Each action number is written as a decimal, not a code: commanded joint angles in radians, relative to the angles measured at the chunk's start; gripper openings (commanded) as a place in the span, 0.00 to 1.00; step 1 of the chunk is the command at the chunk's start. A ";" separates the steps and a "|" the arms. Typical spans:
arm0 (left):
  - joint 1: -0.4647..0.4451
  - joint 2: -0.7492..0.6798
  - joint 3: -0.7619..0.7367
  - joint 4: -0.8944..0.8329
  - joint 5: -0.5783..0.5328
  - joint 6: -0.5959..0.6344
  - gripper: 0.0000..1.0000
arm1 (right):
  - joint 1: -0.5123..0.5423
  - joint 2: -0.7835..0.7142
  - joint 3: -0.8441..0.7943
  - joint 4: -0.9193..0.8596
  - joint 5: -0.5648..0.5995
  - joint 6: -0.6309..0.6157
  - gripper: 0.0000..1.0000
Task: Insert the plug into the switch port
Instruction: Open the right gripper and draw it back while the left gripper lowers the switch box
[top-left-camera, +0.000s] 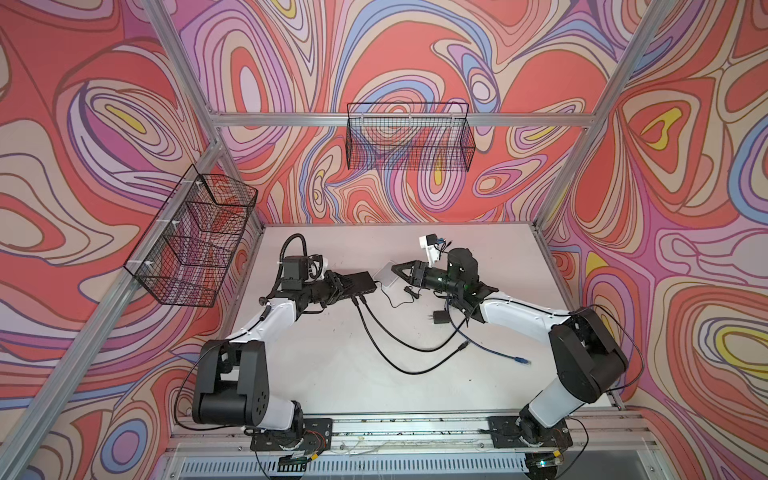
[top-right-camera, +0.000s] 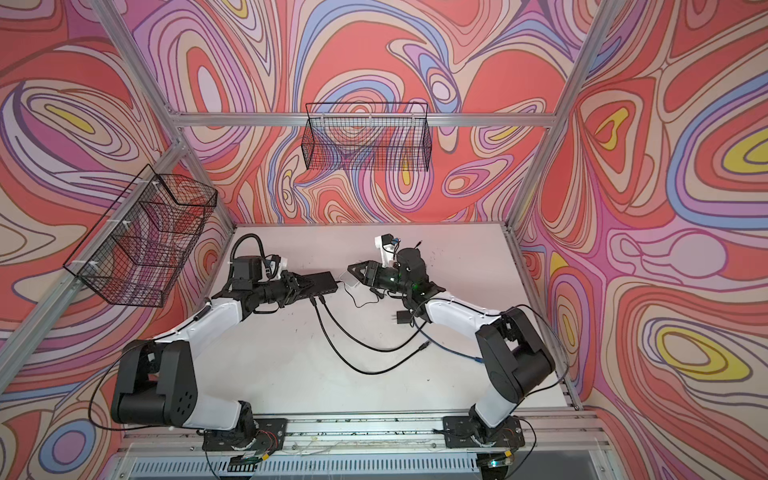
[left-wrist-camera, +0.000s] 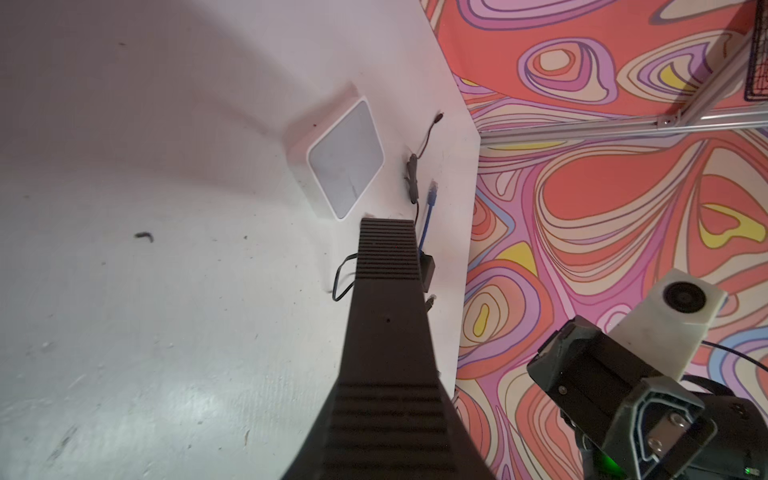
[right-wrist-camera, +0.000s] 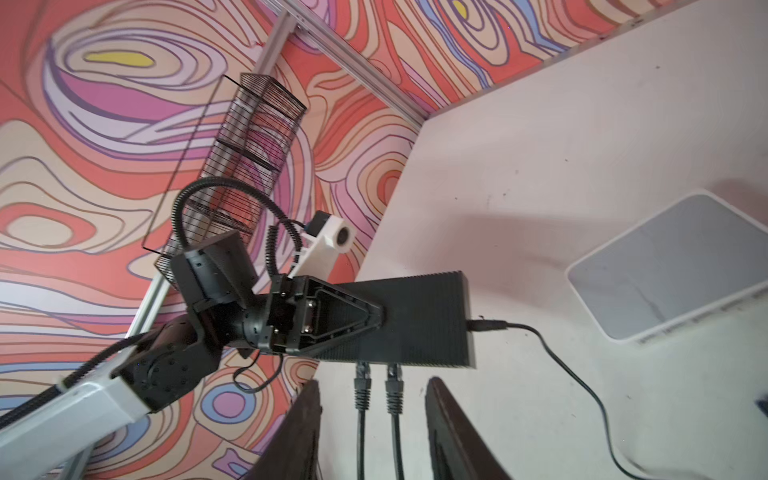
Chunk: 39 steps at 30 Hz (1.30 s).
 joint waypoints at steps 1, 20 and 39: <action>0.043 -0.040 -0.032 -0.073 -0.082 0.051 0.01 | -0.001 -0.025 0.047 -0.220 0.059 -0.134 0.43; 0.266 0.048 -0.138 0.074 -0.122 0.054 0.10 | -0.001 0.092 0.241 -0.549 0.087 -0.390 0.44; 0.380 0.228 -0.061 0.144 -0.114 0.065 0.40 | 0.000 0.127 0.240 -0.624 0.198 -0.424 0.44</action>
